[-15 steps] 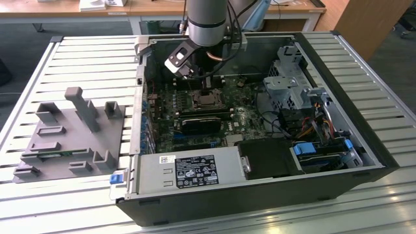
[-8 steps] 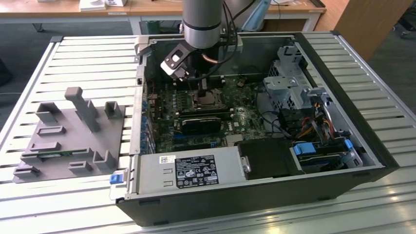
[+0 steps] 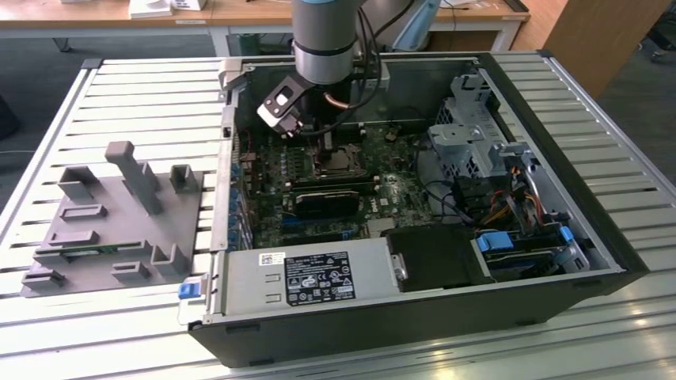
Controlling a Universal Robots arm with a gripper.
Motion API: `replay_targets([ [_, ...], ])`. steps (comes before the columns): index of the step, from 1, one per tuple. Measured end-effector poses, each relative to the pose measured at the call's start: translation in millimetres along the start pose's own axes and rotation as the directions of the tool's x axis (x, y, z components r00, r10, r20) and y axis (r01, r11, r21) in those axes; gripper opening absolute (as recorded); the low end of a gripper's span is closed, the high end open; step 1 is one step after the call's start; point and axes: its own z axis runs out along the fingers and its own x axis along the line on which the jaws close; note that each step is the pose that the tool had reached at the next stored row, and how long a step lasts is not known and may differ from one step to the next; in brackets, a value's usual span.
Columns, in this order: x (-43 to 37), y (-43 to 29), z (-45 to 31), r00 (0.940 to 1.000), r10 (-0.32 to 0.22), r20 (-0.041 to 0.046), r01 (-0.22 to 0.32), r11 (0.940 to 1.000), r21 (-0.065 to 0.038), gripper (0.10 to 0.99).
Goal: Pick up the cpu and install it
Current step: 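Close the cpu cover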
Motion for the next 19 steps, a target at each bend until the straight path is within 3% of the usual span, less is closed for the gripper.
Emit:
replay_targets([
  [13, 0.3, 1.7, 7.5, 1.0, 0.0, -0.0024, 0.0, 1.0, 0.0, 0.106],
  [17, 1.9, 3.6, 7.7, 1.0, 0.0, -0.0025, 0.0, 1.0, 0.0, 0.106],
  [19, 2.8, 4.0, 4.2, 1.0, 0.0, -0.0041, 0.0, 1.0, -0.001, 0.106],
])
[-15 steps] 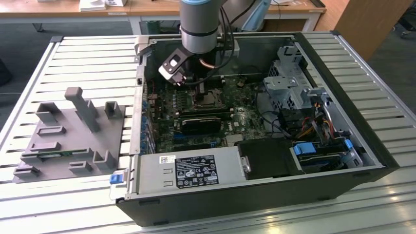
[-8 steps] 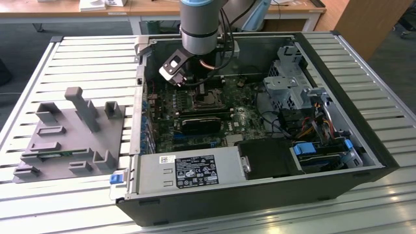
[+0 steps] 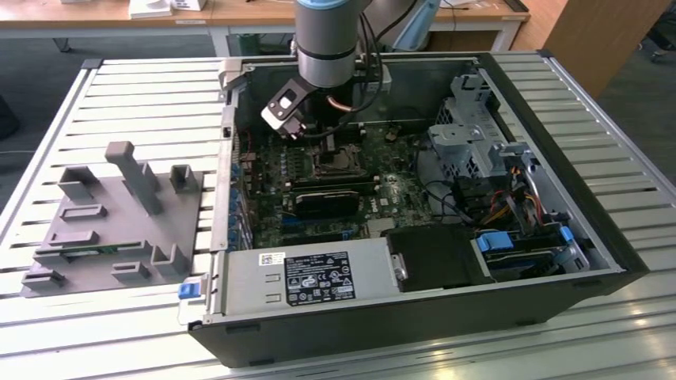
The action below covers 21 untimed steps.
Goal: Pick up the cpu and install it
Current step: 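Close the cpu cover, then install the first cpu locking lever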
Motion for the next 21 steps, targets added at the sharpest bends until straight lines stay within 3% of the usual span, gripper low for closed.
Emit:
replay_targets([
  [2, 0.2, 0.1, -9.2, 1.0, 0.0, 0.0014, 0.0, 1.0, 0.001, 0.106],
  [4, 0.4, 0.5, -12.7, 1.0, 0.0, 0.0013, 0.0, 1.0, 0.001, 0.106],
  [21, 0.5, 16.3, -12.1, 1.0, 0.0, 0.0012, 0.0, 1.0, 0.001, 0.106],
])
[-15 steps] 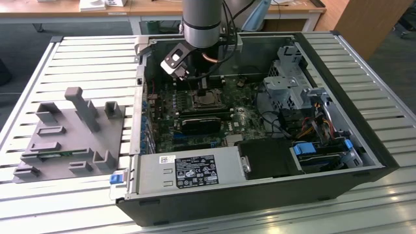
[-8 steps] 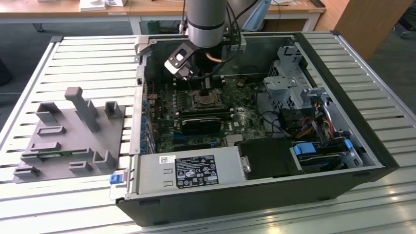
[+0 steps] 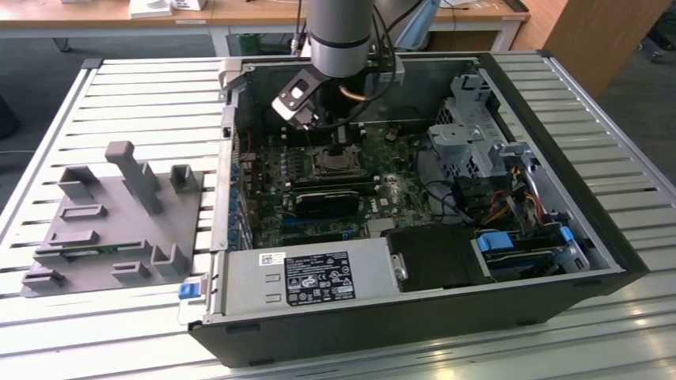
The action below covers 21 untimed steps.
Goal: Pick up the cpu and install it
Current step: 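Install the first cpu locking lever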
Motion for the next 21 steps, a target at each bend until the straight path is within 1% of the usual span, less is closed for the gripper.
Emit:
replay_targets([
  [4, 0.0, 2.3, 0.0, 1.0, 0.0, 0.0, 0.0, 1.0, 0.0, 0.106],
  [10, 0.1, 2.6, -1.1, 1.0, 0.0, 0.0, 0.0, 1.0, 0.0, 0.106],
  [21, 0.3, 2.7, -7.3, 1.0, 0.0, -0.0001, 0.0, 1.0, 0.0, 0.106],
])
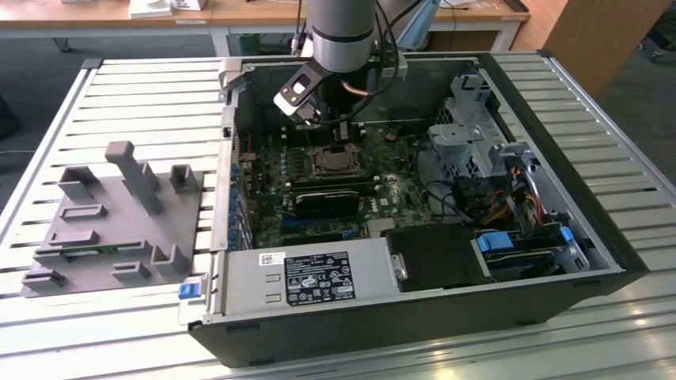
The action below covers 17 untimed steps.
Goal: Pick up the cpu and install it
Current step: 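Install the first cpu locking lever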
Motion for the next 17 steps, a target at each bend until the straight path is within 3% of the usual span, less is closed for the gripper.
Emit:
replay_targets([
  [17, 0.2, 0.2, -6.5, 1.0, 0.004, -0.0001, -0.004, 1.0, 0.0, 0.106],
])
